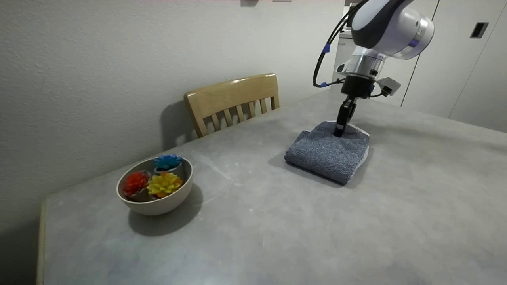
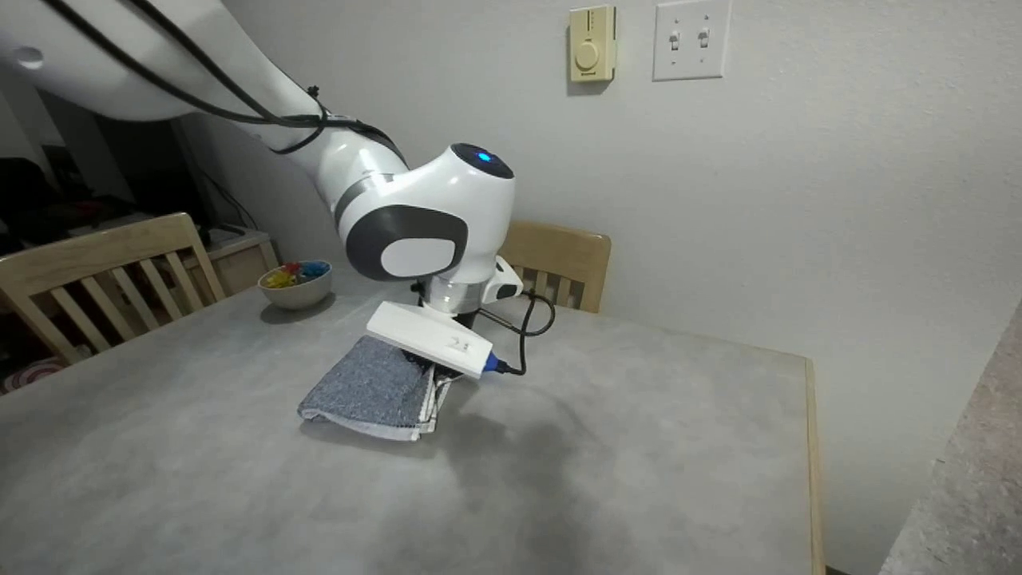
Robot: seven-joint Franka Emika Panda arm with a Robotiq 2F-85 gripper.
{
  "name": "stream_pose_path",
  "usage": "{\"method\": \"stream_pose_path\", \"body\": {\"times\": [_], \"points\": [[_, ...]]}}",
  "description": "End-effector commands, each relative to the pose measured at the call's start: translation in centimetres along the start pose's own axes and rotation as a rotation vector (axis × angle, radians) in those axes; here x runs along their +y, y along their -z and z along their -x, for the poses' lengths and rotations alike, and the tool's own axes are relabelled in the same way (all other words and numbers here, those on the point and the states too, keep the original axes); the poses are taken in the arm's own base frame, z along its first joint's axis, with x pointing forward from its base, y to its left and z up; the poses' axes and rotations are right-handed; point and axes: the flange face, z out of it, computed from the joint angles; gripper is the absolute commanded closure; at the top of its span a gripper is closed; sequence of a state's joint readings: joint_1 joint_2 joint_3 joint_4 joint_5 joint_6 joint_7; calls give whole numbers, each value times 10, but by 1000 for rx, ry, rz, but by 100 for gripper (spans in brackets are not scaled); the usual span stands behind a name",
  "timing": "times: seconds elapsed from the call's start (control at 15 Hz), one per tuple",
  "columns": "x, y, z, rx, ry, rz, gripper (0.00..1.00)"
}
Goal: Unfold the towel once
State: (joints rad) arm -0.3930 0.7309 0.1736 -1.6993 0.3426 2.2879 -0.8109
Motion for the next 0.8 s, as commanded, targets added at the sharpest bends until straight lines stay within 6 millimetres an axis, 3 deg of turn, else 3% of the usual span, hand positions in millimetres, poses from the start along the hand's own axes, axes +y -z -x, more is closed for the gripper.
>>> {"method": "stream_pose_path", "body": {"times": [0.0,0.13,0.6,0.73], "points": [[22,-9,-7,-29,12,-37,64],[29,-12,-10,-35,4,-46,55],[38,-12,-18,-22,9,-43,5],[39,-9,-19,-20,7,-41,0]]}}
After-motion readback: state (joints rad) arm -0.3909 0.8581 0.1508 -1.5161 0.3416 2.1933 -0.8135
